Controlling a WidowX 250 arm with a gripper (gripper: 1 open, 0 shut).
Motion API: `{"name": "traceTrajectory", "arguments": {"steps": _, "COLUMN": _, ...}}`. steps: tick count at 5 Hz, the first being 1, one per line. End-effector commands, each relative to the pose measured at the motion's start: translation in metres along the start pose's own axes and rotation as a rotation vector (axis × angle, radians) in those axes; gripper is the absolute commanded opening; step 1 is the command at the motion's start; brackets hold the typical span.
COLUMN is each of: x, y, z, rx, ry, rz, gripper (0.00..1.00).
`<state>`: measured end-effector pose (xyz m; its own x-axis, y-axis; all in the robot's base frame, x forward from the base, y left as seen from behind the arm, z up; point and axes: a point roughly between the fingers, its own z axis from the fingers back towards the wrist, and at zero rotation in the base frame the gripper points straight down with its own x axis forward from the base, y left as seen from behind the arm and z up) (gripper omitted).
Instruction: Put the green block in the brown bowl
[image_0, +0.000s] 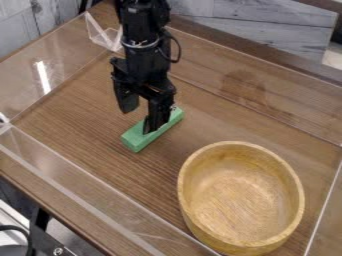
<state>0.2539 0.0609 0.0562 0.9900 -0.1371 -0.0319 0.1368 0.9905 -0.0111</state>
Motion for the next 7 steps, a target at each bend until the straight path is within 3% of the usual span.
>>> {"name": "traceTrajectory", "arguments": {"steps": 1, "x": 0.010, "y": 0.002, "z": 0.007, "rx": 0.017, "ry": -0.058, "rz": -0.008, "gripper": 1.00}}
{"name": "traceTrajectory", "arguments": {"steps": 7, "x": 0.021, "y": 0.005, "z": -0.015, "rx": -0.009, "ry": -0.079, "rz": 0.031, "gripper": 1.00}}
